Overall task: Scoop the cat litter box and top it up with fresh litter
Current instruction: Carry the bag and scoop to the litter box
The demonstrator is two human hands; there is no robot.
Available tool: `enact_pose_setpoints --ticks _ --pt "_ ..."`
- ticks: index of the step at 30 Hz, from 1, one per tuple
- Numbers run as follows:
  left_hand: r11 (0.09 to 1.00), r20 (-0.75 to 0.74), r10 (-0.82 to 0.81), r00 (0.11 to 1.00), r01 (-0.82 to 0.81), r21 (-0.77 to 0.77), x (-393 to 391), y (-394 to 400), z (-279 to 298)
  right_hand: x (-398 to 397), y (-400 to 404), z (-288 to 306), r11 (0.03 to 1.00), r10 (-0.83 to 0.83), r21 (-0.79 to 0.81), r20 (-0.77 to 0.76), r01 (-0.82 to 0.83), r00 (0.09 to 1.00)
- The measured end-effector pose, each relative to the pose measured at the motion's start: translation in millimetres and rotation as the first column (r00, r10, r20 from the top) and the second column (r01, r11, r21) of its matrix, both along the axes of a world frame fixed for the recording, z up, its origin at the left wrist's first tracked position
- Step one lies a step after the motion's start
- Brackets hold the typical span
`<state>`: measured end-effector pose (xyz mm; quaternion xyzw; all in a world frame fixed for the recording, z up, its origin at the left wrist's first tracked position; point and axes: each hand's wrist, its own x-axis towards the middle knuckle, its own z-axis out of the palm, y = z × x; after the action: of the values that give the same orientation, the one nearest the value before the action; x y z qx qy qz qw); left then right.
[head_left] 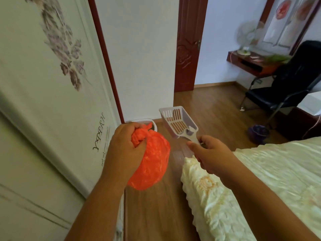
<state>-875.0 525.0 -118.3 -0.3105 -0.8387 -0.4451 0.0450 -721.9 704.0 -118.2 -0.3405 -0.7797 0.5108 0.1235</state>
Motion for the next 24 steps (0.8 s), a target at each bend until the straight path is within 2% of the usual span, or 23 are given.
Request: enact_pose_setpoints --ticks 6,10,19,24 --pt "0.994 -0.008 0.093 0.996 -0.093 -0.056 -59 14 -8 -65 36 -15 0.998 0.052 -0.044 0.028 -0.051 0.998" --pt "0.984 -0.031 0.153 0.988 -0.155 -0.082 -102 35 -4 -119 73 -21 0.991 0.101 -0.084 -0.016 -0.102 0.995" --pt "0.939 -0.078 0.326 0.942 -0.332 -0.092 -197 114 2 -242 183 -20 0.967 0.241 -0.073 -0.049 -0.244 0.969" --pt "0.931 -0.046 0.346 0.937 -0.349 -0.112 -236 149 -14 -291 224 -25 0.951 0.302 -0.066 -0.016 -0.303 0.953"
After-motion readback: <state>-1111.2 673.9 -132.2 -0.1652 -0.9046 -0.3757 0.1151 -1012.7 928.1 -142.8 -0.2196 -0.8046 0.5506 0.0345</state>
